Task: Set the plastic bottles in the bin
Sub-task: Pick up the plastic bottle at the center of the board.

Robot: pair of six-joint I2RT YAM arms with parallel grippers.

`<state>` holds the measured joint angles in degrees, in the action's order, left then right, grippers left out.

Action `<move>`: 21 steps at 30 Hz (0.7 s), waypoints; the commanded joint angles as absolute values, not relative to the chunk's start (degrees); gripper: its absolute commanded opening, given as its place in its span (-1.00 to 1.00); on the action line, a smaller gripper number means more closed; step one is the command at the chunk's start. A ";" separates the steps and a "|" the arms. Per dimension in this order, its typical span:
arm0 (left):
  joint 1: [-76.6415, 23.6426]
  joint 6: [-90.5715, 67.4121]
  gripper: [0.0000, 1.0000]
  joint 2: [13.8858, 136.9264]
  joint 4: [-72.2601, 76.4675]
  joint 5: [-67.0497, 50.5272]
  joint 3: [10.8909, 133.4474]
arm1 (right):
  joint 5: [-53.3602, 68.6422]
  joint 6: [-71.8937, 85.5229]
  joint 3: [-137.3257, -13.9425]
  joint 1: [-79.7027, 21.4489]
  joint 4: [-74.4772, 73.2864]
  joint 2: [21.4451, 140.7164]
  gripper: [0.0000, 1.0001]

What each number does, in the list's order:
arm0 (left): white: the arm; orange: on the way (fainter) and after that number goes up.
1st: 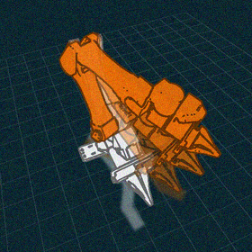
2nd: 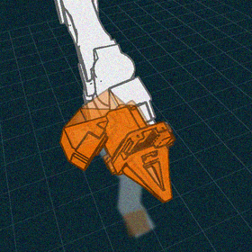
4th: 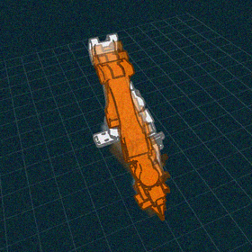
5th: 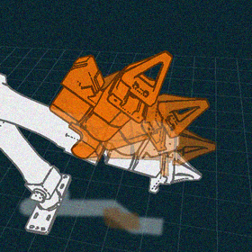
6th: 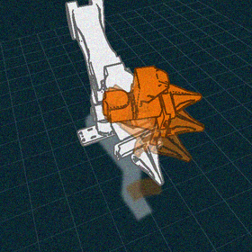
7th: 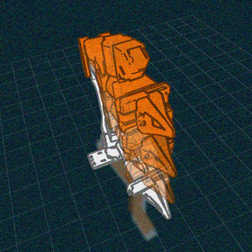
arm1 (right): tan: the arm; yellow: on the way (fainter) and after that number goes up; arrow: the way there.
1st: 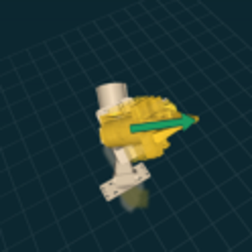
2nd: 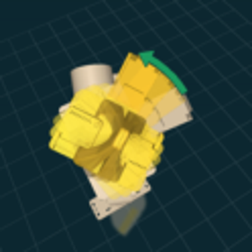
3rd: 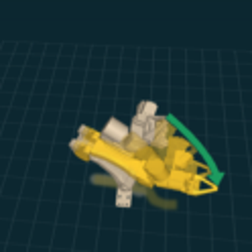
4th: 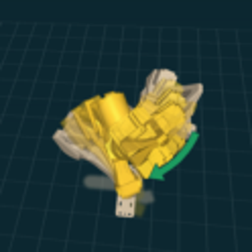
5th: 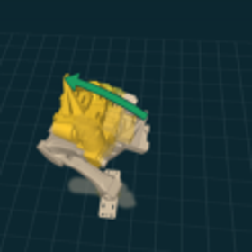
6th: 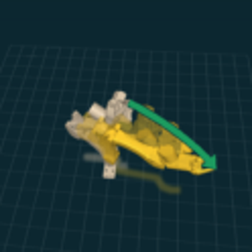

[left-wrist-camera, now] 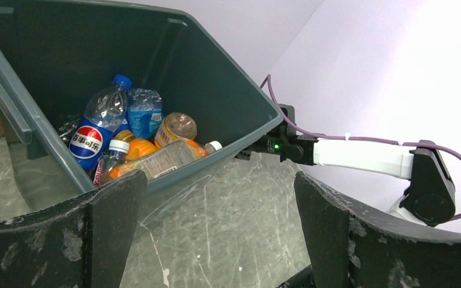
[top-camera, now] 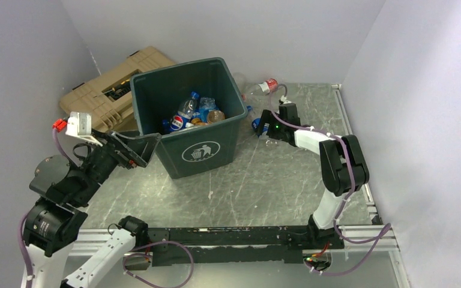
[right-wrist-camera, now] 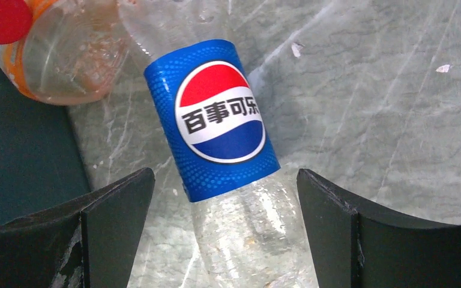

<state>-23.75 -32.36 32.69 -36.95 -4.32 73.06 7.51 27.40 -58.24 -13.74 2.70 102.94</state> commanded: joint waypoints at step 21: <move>-23.55 -33.94 0.97 29.59 -36.89 -5.34 72.16 | -7.65 20.34 -62.11 -21.18 -9.00 105.05 0.60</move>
